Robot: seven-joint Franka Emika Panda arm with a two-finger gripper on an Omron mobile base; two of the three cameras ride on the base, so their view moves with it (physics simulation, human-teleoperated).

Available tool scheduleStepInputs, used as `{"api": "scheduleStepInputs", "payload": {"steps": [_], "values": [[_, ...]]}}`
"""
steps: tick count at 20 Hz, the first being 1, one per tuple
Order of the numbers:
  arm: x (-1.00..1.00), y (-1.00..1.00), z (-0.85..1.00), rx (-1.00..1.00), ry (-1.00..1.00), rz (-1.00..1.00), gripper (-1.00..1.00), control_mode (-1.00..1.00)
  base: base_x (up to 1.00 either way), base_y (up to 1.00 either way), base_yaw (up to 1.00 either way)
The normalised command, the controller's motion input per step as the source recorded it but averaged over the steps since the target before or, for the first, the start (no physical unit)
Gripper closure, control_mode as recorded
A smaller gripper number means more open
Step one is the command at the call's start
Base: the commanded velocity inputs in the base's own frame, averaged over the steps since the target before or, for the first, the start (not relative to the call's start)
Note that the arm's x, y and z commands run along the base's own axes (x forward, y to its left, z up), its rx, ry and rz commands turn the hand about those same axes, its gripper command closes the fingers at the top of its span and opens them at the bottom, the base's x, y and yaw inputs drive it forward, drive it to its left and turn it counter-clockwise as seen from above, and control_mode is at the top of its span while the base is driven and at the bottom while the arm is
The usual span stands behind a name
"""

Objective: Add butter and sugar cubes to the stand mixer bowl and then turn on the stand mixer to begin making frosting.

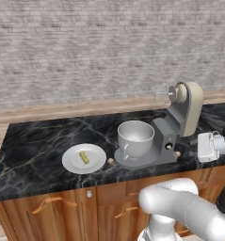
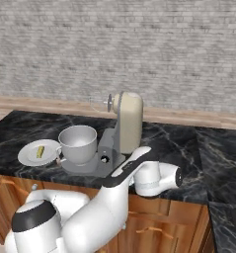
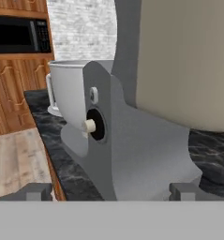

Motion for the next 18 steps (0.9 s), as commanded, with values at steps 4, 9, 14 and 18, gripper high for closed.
{"api": "scheduleStepInputs", "payload": {"steps": [4, 9, 14, 18], "values": [[0.13, 0.00, -0.30, 0.00, 0.00, 0.04, -1.00, -1.00, 0.00, 0.00, 0.00], [0.15, 0.00, -0.27, 0.00, 0.00, 0.00, -1.00, -1.00, 0.00, 0.00, 0.00], [0.25, 0.00, -0.26, 0.00, 0.00, 0.00, -1.00, -1.00, 0.00, 0.00, 0.00], [0.24, 0.00, -0.20, 0.00, 0.00, 0.00, -1.00, -1.00, 0.00, 0.00, 0.00]]}}
